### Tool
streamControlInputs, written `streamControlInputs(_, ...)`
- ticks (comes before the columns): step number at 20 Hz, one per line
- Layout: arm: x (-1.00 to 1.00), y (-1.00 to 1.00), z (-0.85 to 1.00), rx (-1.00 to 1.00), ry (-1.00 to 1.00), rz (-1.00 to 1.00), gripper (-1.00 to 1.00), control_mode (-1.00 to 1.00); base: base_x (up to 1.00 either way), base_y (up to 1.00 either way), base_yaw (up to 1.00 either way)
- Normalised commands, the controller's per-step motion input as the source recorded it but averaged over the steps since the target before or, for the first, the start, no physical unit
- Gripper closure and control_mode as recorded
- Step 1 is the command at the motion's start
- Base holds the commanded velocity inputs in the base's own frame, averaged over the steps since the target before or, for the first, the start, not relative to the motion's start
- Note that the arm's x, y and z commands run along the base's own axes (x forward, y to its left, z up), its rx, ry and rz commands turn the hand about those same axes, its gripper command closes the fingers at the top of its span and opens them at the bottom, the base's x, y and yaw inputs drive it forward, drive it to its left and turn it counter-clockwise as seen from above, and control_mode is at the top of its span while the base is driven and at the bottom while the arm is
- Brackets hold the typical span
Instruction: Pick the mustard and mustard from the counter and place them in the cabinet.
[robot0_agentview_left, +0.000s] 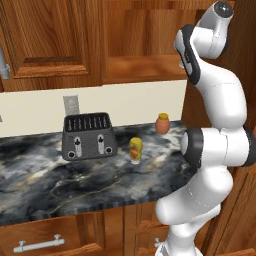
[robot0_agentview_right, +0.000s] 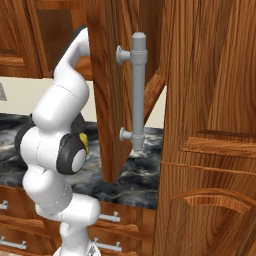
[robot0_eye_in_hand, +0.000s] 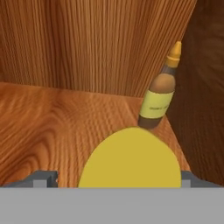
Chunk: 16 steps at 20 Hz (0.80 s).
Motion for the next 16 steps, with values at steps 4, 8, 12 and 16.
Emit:
streamControlInputs(4, 0.31, 0.00, -0.13, 0.00, 0.00, 0.00, -1.00, -1.00, 0.00, 0.00, 0.00)
streamControlInputs(8, 0.35, 0.00, -0.18, 0.00, 0.00, 0.00, -1.00, -1.00, 0.00, 0.00, 0.00)
streamControlInputs(12, 0.29, 0.00, -0.16, 0.00, 0.00, 0.01, -1.00, -1.00, 0.00, 0.00, 0.00)
streamControlInputs(16, 0.20, 0.00, -0.17, 0.00, 0.00, 0.01, -1.00, -1.00, 0.00, 0.00, 0.00)
